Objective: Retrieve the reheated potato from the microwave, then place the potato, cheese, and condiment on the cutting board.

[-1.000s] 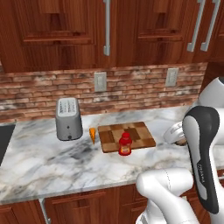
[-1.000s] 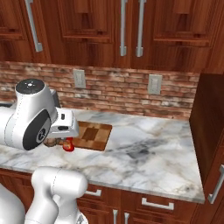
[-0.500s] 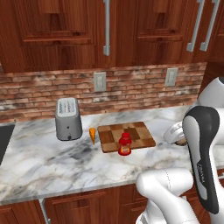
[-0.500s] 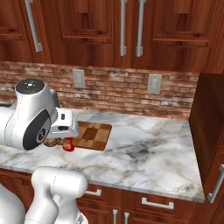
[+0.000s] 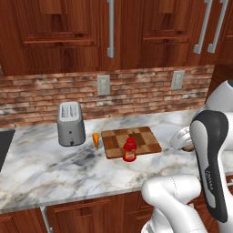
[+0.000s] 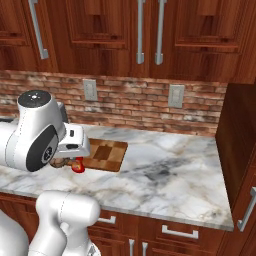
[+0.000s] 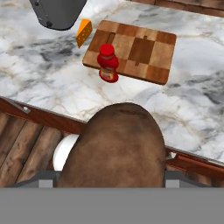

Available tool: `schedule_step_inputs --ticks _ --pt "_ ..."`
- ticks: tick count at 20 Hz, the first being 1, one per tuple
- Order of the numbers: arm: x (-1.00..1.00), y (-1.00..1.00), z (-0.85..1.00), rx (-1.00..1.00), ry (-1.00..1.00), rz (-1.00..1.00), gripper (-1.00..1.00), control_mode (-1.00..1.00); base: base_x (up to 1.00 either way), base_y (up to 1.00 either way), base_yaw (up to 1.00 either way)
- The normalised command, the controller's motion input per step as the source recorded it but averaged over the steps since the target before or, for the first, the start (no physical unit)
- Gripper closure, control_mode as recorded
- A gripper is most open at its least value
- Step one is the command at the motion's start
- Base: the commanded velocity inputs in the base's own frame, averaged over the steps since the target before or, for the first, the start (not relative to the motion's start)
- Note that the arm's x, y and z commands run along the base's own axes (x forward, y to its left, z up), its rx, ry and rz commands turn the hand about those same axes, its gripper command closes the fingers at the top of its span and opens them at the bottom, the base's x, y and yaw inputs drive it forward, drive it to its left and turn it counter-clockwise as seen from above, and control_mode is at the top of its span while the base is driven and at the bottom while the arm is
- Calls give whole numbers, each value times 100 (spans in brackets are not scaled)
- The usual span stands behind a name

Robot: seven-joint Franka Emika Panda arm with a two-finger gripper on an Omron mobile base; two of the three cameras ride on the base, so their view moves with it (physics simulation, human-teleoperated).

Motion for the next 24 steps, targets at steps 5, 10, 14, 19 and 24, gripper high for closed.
schedule_step_inputs --ticks 5,10,14,19,24 --pt "0 0 0 0 0 0 100 100 0 0 0" --pt "0 0 0 0 0 0 100 -100 0 0 0" --pt "0 0 0 0 0 0 100 -100 0 0 0" --pt "0 0 0 0 0 0 100 -100 0 0 0" --pt "0 0 -1 0 0 0 100 -100 0 0 0"
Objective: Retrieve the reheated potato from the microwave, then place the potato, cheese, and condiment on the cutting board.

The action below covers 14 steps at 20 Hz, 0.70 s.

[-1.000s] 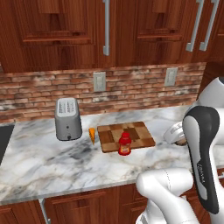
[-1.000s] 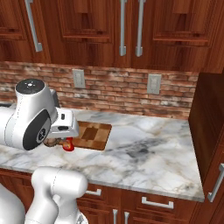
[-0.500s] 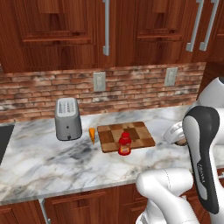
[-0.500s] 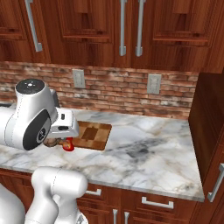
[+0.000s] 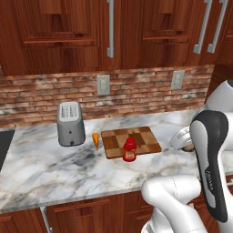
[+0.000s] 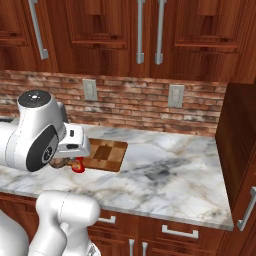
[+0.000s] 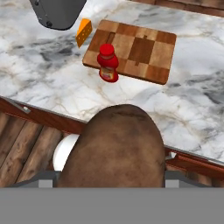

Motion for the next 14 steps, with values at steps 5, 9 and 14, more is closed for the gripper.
schedule_step_inputs --ticks 5,9,14 --pt "19 -12 -8 1 3 3 100 -100 0 0 0" --pt "32 -34 -9 10 0 11 100 -100 0 0 0" --pt "34 -30 -13 8 0 9 100 -100 0 0 0"
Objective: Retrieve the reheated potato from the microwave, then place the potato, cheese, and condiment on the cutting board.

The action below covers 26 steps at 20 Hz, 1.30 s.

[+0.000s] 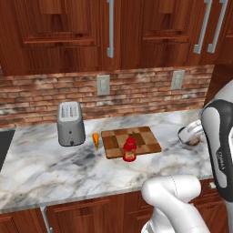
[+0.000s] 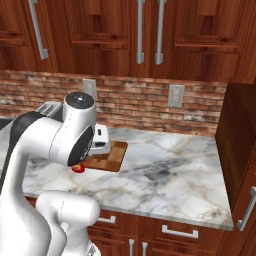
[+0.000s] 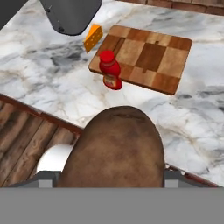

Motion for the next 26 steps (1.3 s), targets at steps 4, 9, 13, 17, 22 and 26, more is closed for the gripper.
schedule_step_inputs --ticks 4,9,13,17,22,26 --pt "44 -7 -26 1 0 3 100 -100 0 0 0" --pt "50 -1 -29 0 0 0 100 -100 0 0 0" --pt "51 0 -31 0 0 2 100 -100 0 0 0" --pt "52 -1 -34 0 0 6 100 -100 0 0 0" --pt "59 0 -35 -1 0 8 100 -100 0 0 0" --pt "58 -3 -26 -2 2 6 100 -100 0 0 0"
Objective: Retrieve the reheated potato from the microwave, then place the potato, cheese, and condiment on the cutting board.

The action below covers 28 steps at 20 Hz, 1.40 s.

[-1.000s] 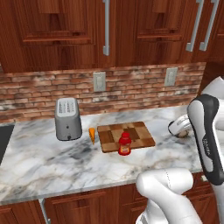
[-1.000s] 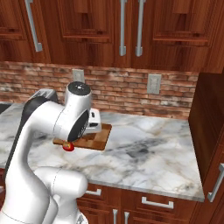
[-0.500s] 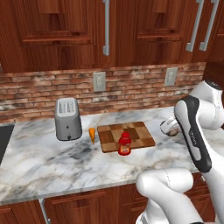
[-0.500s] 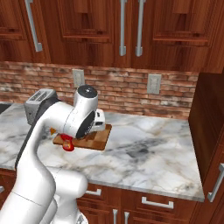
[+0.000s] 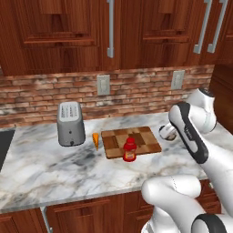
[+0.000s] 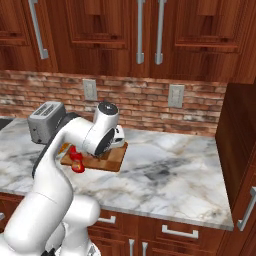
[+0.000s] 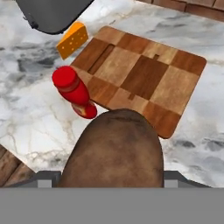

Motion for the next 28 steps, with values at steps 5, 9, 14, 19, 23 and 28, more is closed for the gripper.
schedule_step_inputs --ticks 5,9,14,19,23,28 --pt "48 0 -24 -7 4 1 100 -100 0 0 0" --pt "38 0 -32 -6 4 0 100 -100 0 0 0" --pt "37 0 -41 0 2 0 100 -100 0 0 0" --pt "48 0 -36 0 1 0 100 -100 0 0 0" --pt "36 6 -30 0 0 0 100 -100 0 0 0" --pt "33 3 -19 0 0 -1 100 -100 0 0 0"
